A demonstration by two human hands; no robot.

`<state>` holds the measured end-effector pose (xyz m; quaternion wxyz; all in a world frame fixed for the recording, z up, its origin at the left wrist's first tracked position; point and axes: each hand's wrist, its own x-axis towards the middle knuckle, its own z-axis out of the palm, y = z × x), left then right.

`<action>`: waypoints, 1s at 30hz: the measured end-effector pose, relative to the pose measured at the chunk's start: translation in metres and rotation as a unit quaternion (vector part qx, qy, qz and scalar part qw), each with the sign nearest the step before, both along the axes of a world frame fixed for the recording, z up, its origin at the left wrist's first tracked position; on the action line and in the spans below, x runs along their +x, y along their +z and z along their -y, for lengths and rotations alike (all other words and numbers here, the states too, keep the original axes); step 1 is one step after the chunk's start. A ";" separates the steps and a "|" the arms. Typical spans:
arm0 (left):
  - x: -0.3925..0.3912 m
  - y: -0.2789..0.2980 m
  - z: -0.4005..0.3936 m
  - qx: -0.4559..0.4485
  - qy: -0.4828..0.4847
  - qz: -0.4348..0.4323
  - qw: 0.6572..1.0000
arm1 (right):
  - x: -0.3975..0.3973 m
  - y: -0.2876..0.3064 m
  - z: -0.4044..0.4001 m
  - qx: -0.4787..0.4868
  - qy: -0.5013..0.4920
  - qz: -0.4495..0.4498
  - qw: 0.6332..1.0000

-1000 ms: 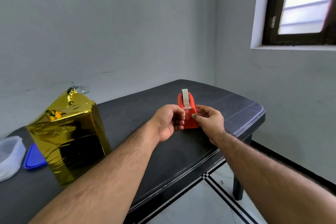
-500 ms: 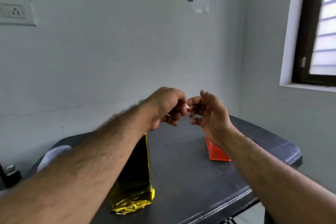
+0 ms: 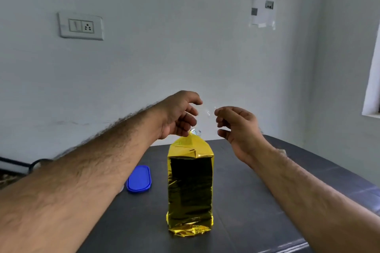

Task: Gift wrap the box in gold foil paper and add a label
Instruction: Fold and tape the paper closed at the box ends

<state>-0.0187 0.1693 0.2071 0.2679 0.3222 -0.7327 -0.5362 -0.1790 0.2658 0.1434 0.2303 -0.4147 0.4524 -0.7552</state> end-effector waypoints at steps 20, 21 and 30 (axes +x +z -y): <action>0.064 -0.031 0.028 -0.076 0.006 -0.062 0.995 | 0.044 -0.005 0.024 0.018 -0.032 -0.122 0.992; 0.066 -0.033 0.030 -0.073 0.007 -0.062 0.995 | 0.043 -0.007 0.023 0.020 -0.070 -0.165 0.984; 0.075 -0.096 0.027 -0.099 0.015 -0.184 0.978 | -0.002 -0.047 -0.005 -0.009 -0.018 -0.534 0.845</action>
